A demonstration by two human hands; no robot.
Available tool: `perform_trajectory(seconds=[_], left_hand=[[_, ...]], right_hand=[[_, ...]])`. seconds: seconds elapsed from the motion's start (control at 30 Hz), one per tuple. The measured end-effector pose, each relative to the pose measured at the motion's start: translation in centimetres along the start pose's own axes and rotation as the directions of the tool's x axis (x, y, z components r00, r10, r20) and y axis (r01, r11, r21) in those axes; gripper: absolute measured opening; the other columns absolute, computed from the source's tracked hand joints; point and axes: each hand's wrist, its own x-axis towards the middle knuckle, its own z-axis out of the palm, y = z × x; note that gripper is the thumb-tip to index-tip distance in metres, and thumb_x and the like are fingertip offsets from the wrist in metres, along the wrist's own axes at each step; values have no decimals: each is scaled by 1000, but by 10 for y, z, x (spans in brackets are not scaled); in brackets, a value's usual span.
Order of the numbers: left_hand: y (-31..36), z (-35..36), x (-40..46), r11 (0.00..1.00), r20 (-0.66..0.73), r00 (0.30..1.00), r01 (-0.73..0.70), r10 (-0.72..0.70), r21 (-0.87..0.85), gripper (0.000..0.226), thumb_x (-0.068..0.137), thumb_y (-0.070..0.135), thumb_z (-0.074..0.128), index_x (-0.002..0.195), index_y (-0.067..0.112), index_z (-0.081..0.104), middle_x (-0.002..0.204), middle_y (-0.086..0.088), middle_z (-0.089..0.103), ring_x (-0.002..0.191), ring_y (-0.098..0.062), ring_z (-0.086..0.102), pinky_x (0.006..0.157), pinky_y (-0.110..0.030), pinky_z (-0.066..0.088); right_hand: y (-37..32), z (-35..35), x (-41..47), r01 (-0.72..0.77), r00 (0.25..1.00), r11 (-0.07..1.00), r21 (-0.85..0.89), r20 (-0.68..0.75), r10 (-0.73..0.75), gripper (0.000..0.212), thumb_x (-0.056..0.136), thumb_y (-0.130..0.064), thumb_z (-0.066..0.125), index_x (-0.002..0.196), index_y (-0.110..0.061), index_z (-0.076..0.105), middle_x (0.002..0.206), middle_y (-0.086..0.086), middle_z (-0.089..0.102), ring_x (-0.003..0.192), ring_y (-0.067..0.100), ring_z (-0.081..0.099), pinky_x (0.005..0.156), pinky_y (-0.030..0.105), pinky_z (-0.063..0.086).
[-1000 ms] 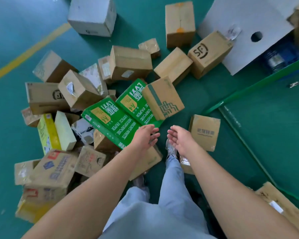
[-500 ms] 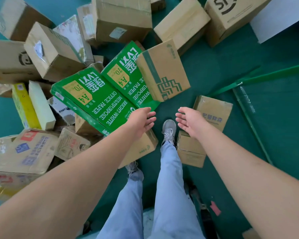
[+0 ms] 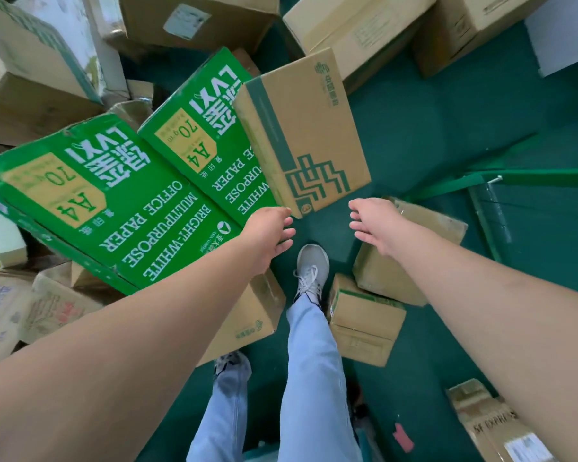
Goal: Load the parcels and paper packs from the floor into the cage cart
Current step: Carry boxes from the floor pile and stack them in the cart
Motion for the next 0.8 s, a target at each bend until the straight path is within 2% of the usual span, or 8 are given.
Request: perform_trajectory(seconds=[0.1,0.17,0.23,0.37,0.5,0.6,0.73,0.8], left_hand=[[9,11,31,999,2,1000,-15,15,31,36,105,28,54,140,20,52,128,1,57,110,-15,62,88,-33,60],[12,16,46,999,-3,1000,-12,13,33,46,105,30,56,149,22,44,127,2,54,109,-14,59,87,-33,60],[14,21,60,999,-13,1000,-5,5,34,54,105,31,57,154,25,37,120,4,53,110,-15,56,95,-37,59],[14,27,78,999,5,1000,7,-7,43,65,104,30,58,161,29,26,153,-1,42,132,-20,49,103,-39,55],[8,25,88,993,70,997,20,-28,116,58,105,31,57,158,29,34,163,4,32,142,-19,41,106,-41,53],[4,17,91,990,75,996,39,-50,139,46,103,34,58,148,29,46,157,5,39,132,-16,43,108,-43,50],[-1,-2,86,996,-16,998,62,-61,57,64,97,42,66,151,34,35,142,3,48,118,-19,42,108,-48,44],[-2,-10,79,1000,-77,997,27,-25,17,60,99,40,64,149,34,32,123,6,51,113,-20,42,106,-46,39]], right_hand=[[-16,-4,36,44,997,996,-82,-65,-50,22,103,-25,55,122,-14,60,125,12,62,109,24,64,102,38,54],[-20,-6,57,83,991,986,-147,-94,-97,30,102,-24,54,129,-10,59,126,10,60,108,26,62,107,46,51],[-23,-10,76,119,985,976,-184,-104,-139,46,100,-26,55,145,-16,50,142,7,53,119,27,57,111,47,47],[-23,-13,109,151,982,963,-223,-77,-172,67,100,-31,56,160,-28,26,163,-1,32,140,25,42,117,47,40],[-18,-4,128,133,990,970,-203,-26,-141,78,98,-38,60,163,-32,16,167,-5,25,143,21,41,118,47,39],[-12,4,128,95,993,974,-204,-45,-106,81,95,-45,63,162,-29,21,162,-3,29,128,19,52,107,39,50],[-1,15,105,99,995,985,-144,-2,-100,73,91,-53,65,155,-32,37,155,-2,38,128,18,51,99,35,52],[4,20,87,139,990,985,-101,17,-138,72,89,-58,65,151,-33,40,152,-4,42,130,17,49,104,39,48]])
